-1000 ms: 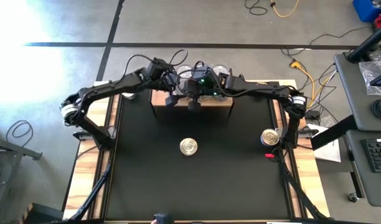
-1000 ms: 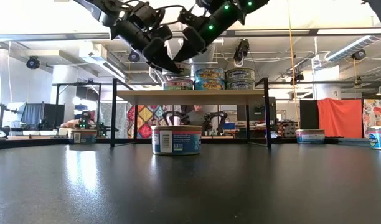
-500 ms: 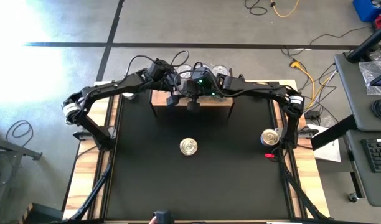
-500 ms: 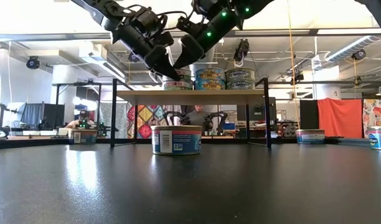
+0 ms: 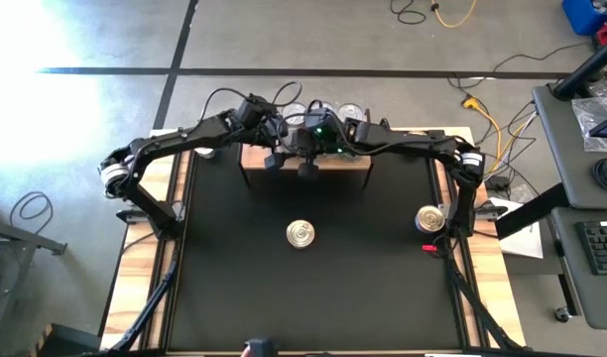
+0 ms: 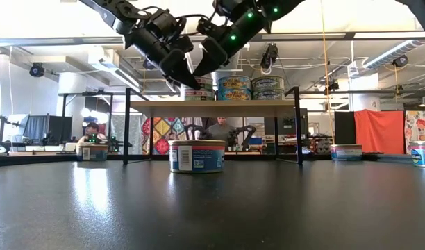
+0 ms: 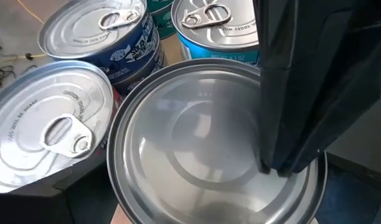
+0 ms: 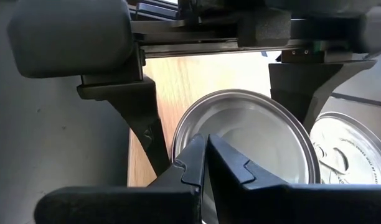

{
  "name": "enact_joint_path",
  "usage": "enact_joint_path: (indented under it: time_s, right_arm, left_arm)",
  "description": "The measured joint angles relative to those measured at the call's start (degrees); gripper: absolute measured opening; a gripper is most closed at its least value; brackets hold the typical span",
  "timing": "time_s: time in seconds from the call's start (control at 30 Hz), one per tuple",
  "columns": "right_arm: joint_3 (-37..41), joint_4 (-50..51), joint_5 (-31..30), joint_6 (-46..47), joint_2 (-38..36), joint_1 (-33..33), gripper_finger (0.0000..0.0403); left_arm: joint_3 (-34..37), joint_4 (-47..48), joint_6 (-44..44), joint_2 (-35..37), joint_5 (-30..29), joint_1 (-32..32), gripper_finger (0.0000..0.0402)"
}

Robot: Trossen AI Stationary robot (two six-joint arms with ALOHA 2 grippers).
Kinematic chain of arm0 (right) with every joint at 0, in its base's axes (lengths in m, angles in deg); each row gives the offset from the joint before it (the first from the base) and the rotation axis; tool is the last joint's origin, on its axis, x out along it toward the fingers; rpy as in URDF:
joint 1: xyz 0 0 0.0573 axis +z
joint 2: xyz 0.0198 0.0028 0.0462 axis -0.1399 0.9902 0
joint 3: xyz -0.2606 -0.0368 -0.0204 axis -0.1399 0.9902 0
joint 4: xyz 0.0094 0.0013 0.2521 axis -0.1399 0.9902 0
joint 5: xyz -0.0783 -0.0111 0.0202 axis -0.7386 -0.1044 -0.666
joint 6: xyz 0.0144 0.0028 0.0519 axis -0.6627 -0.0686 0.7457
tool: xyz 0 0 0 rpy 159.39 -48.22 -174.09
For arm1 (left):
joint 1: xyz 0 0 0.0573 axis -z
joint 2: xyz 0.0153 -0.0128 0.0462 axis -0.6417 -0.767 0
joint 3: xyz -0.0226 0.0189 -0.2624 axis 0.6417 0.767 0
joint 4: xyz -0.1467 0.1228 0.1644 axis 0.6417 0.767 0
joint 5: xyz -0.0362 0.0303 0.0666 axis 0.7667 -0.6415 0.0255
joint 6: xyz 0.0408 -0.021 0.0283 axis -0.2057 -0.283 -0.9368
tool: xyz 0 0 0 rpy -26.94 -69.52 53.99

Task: Stack canned seafood by type on shelf
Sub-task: Stack the white green tuna can on top of the white green tuna can on the shelf

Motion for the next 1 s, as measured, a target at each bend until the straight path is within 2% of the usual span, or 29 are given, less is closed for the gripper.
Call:
enact_joint_path:
  time_s: [0.27,0.47,0.63,1.0]
  right_arm:
    - [0.00,0.37,0.48,0.02,0.07,-0.55,0.0012]
    - [0.02,0.26,0.76,0.55,0.11,-0.61,0.0012]
    - [0.04,0.61,1.71,1.06,0.11,-0.63,0.0012]
    - [0.02,1.34,3.09,3.03,0.33,-0.94,0.0012]
  left_arm:
    - [0.13,0.63,2.71,0.28,2.13,-0.08,0.0400]
    - [0.15,1.58,1.65,0.74,2.69,-0.08,0.0400]
    - [0.26,2.32,2.51,0.77,6.29,-0.14,0.0400]
    - [0.31,2.80,2.00,1.14,6.37,-0.94,0.0400]
